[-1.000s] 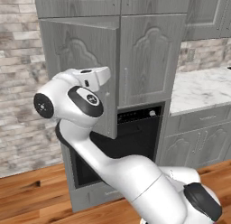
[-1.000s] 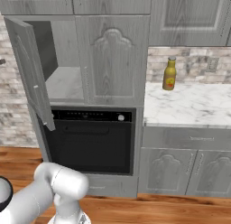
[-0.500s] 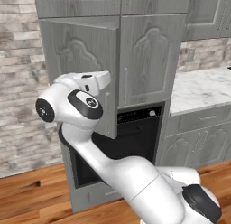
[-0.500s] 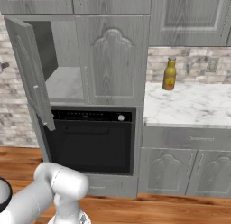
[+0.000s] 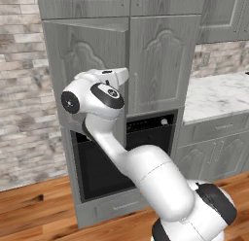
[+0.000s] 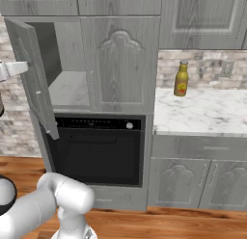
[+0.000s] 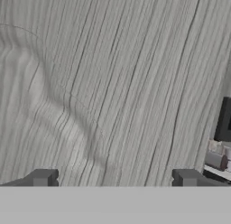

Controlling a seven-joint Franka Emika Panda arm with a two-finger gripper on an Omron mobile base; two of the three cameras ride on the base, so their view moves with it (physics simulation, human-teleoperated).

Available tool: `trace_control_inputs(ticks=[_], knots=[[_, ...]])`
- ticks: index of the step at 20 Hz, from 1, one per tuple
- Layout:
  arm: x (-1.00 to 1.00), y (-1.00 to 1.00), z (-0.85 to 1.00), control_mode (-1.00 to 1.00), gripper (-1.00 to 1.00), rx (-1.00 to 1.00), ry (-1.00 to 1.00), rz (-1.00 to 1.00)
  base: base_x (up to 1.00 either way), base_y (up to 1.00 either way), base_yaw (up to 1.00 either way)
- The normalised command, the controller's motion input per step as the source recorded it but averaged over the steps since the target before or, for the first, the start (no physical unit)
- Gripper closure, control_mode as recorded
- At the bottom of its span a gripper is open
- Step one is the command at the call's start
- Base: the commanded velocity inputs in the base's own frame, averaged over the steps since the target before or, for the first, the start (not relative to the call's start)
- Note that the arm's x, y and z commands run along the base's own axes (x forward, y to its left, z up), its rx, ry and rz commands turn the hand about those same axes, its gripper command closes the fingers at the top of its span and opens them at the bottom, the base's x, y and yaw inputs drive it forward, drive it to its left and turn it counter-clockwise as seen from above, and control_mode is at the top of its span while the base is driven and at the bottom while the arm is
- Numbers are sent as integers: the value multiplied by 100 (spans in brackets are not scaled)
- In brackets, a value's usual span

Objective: Close all open cabinet doors.

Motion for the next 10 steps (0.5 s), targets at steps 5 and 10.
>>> trace_control_inputs(ticks=[5, 10], knots=[[62, -32, 0, -100, -100, 0, 4, 0, 0, 0, 0], [46, -13, 0, -100, -100, 0, 3, -1, 0, 0, 0]])
